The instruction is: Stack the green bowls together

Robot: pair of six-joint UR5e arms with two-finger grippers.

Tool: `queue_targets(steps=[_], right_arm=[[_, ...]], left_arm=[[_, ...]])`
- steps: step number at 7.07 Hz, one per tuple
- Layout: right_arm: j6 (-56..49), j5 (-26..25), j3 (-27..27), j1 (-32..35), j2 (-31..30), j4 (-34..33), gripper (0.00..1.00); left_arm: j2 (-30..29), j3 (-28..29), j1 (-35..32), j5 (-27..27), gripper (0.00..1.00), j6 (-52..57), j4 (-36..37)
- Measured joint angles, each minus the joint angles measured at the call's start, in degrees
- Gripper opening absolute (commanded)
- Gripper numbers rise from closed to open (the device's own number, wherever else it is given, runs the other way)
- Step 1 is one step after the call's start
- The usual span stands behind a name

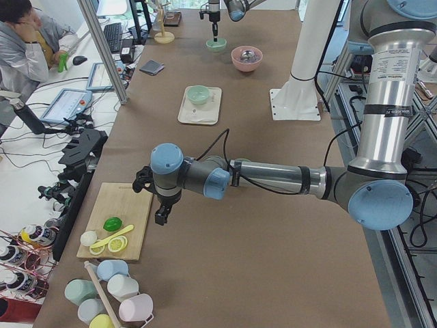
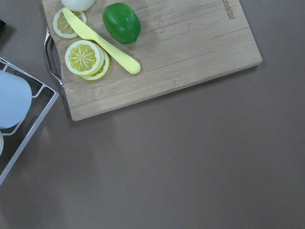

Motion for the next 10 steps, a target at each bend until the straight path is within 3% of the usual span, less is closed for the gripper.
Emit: queue_targets(steps=[3, 6, 10], right_arm=[[19.9, -1.9, -0.4, -5.4, 16.7, -6.3, 0.0], [35.2, -11.2, -2.8, -14.3, 28.1, -6.8, 0.0], [41.2, -19.9, -7.8, -20.9, 35.1, -6.1, 0.0]], left_arm=[[-0.5, -0.1, 1.6, 0.0, 0.98, -6.2, 0.0], [-0.7, -0.5, 6.3, 0.0, 0.98, -14.9, -2.7], [-0.4, 0.5, 8.3, 0.0, 0.98, -16.8, -4.1]])
